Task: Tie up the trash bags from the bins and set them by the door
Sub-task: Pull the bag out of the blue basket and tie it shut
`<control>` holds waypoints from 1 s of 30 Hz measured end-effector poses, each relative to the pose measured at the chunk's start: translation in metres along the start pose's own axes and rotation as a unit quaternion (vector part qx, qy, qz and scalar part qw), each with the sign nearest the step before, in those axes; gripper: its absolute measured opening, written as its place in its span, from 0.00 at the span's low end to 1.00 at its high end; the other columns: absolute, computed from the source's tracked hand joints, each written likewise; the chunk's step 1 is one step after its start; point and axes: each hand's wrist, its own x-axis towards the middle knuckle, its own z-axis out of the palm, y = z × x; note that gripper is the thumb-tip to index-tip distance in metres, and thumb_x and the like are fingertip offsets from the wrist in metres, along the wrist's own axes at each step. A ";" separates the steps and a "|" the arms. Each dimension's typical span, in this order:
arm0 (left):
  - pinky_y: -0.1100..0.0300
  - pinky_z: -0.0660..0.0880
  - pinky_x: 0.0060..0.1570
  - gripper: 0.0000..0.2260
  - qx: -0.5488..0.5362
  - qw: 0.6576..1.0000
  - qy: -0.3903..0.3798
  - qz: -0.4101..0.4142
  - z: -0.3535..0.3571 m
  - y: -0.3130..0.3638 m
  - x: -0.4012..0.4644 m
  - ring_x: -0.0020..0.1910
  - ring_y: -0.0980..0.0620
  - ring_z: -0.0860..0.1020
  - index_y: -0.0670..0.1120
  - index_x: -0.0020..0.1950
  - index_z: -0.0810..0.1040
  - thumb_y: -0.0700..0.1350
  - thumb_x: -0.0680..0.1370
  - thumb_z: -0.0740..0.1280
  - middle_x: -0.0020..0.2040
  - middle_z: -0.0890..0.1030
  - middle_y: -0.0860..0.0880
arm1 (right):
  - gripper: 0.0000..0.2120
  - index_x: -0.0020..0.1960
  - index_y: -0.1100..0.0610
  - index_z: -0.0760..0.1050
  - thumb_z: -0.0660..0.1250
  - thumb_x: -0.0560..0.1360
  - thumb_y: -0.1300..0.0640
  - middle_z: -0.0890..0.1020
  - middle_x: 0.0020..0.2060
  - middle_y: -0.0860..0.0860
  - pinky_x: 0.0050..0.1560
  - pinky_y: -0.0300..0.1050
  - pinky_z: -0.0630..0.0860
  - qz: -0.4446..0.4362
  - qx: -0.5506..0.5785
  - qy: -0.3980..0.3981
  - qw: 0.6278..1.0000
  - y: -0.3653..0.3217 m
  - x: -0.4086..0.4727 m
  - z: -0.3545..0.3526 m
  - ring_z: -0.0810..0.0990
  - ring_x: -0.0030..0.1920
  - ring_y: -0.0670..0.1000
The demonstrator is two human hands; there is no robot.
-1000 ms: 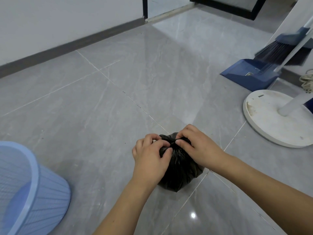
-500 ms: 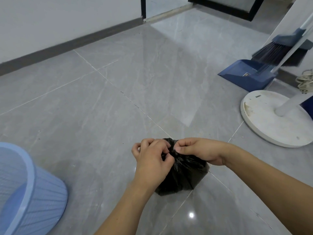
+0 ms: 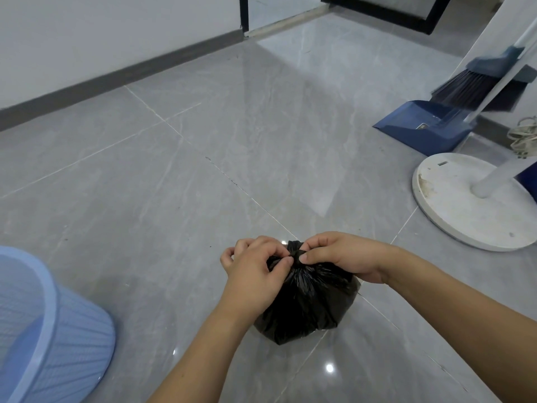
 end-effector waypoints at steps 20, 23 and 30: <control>0.57 0.69 0.55 0.10 -0.190 0.977 -0.028 -0.092 0.005 0.019 0.004 0.58 0.50 0.69 0.59 0.44 0.68 0.45 0.70 0.63 0.44 0.82 0.57 | 0.04 0.41 0.57 0.75 0.67 0.73 0.58 0.75 0.33 0.51 0.35 0.39 0.70 0.004 -0.033 0.041 0.999 0.004 -0.001 -0.007 0.74 0.33 0.47; 0.48 0.75 0.53 0.09 -0.206 0.969 -0.051 -0.128 0.004 0.019 0.004 0.55 0.41 0.73 0.60 0.44 0.68 0.46 0.69 0.62 0.43 0.83 0.59 | 0.05 0.40 0.56 0.78 0.67 0.75 0.59 0.76 0.34 0.50 0.38 0.38 0.70 -0.027 -0.066 0.090 0.993 0.007 0.002 -0.007 0.74 0.35 0.46; 0.52 0.65 0.62 0.09 -0.158 0.979 -0.017 -0.130 0.009 0.018 0.006 0.57 0.64 0.65 0.58 0.47 0.68 0.44 0.73 0.61 0.46 0.81 0.58 | 0.06 0.50 0.54 0.81 0.66 0.77 0.62 0.79 0.33 0.44 0.39 0.33 0.73 -0.053 -0.035 0.101 0.993 0.008 0.005 -0.004 0.77 0.36 0.44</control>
